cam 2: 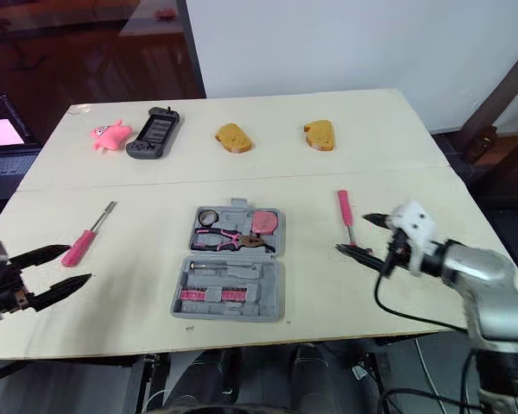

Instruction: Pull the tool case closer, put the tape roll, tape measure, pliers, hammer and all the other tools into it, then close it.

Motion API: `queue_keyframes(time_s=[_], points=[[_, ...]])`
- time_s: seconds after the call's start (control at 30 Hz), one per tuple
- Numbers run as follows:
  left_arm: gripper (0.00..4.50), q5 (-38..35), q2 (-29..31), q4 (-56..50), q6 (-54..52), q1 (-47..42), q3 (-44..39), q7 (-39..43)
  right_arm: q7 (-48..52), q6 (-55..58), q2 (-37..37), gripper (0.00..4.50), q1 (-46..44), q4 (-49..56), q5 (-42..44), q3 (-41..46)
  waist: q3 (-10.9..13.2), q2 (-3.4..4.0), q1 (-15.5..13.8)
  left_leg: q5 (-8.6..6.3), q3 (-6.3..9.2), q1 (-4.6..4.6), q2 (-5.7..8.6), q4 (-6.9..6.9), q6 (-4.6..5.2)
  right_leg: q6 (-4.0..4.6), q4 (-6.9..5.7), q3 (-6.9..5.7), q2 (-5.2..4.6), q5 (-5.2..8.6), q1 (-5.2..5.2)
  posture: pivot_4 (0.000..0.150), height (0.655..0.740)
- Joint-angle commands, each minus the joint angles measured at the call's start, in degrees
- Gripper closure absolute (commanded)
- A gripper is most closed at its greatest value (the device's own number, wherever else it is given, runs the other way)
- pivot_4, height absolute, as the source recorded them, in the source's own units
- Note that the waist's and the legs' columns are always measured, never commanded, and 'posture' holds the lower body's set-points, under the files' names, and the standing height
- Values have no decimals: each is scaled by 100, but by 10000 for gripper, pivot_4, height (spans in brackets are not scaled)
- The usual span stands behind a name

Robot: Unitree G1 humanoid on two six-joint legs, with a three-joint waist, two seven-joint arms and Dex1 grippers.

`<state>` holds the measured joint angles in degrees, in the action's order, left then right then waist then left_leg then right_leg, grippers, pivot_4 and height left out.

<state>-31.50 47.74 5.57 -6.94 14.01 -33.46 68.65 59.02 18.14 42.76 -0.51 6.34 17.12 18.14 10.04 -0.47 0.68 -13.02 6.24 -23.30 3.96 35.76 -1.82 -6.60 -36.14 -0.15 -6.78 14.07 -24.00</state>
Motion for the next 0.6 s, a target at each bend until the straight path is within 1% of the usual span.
queue_keyframes(time_s=[0.03,0.17,0.33,0.6], points=[[0,-164,-85,298,144,142,-574,-85,-40,-486,71,380,228,-499,173,607,0,0,15,0,0,1,-1,1,0,1,1,0,1,1,1,1500,7400],[0,-119,-79,981,401,211,-938,-117,-39,-963,100,380,598,-1089,173,927,0,0,0,0,-3,2,-2,-1,0,0,1,1,1,1,2,1500,7400],[0,-146,-13,1299,520,238,-1124,-58,-104,-1448,204,380,797,-1489,1,956,0,-1,-11,-1,-1,2,-2,12,2,3,4,0,-1,3,12,1500,7400],[0,-148,-45,1212,536,141,-1027,25,-235,-1078,288,380,444,-1303,342,942,0,-1,-6,-2,4,2,-2,16,3,3,5,-1,-3,4,17,1500,7400]])
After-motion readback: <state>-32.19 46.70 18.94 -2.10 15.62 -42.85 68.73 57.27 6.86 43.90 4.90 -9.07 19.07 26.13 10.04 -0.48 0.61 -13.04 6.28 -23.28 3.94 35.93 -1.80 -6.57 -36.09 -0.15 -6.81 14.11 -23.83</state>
